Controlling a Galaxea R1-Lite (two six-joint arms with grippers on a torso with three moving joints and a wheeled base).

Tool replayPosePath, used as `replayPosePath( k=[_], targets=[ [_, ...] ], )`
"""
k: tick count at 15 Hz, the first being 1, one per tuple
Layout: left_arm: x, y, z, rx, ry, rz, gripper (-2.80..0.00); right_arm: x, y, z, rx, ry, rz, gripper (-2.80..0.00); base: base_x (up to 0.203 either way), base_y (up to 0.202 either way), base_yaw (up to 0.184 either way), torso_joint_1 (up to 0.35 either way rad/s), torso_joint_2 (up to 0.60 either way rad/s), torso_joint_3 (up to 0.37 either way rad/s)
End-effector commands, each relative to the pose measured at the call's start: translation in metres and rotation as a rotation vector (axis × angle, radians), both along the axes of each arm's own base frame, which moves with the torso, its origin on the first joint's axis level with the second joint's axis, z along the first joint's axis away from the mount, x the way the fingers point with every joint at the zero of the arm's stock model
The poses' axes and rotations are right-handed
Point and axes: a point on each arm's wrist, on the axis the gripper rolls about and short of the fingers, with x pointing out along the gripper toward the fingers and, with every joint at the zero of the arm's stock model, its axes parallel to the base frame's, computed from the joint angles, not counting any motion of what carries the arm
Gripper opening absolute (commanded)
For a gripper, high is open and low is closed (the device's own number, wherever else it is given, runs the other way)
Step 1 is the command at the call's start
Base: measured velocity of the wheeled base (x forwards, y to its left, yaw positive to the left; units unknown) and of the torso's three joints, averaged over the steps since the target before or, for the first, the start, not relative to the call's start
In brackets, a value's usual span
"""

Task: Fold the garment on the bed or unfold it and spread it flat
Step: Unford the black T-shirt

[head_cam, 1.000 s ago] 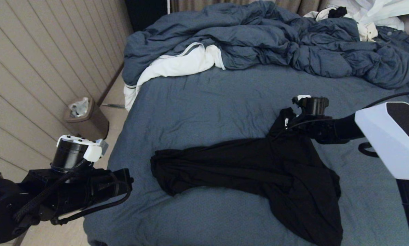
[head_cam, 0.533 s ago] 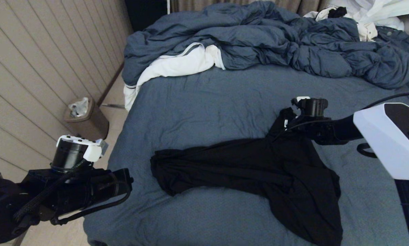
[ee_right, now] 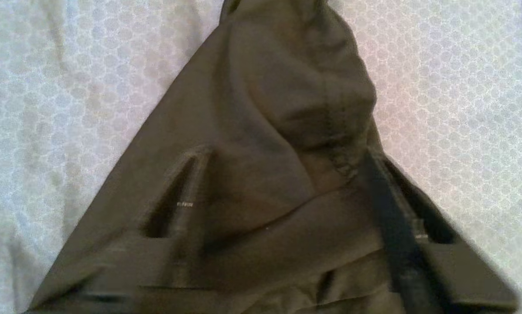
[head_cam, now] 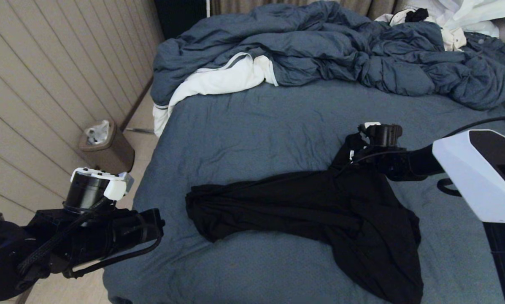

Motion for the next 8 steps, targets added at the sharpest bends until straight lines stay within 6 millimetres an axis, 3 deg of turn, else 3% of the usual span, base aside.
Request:
replayPosePath(
  k=[1, 8],
  targets=[
    [0.0006, -0.0002, -0.0005, -0.002, 0.001, 0.003, -2.8, -0.0001, -0.0001, -0.0027, -0.001, 0.006, 0.001, -2.8, 0.0, 0.0, 0.0, 0.0, 0.0, 0.0],
    [0.0006, -0.0002, -0.0005, -0.003, 0.001, 0.004, -2.8, 0.002, -0.0001, -0.0077, -0.001, 0.01, 0.001, -2.8, 0.0, 0.0, 0.0, 0.0, 0.0, 0.0]
  ],
)
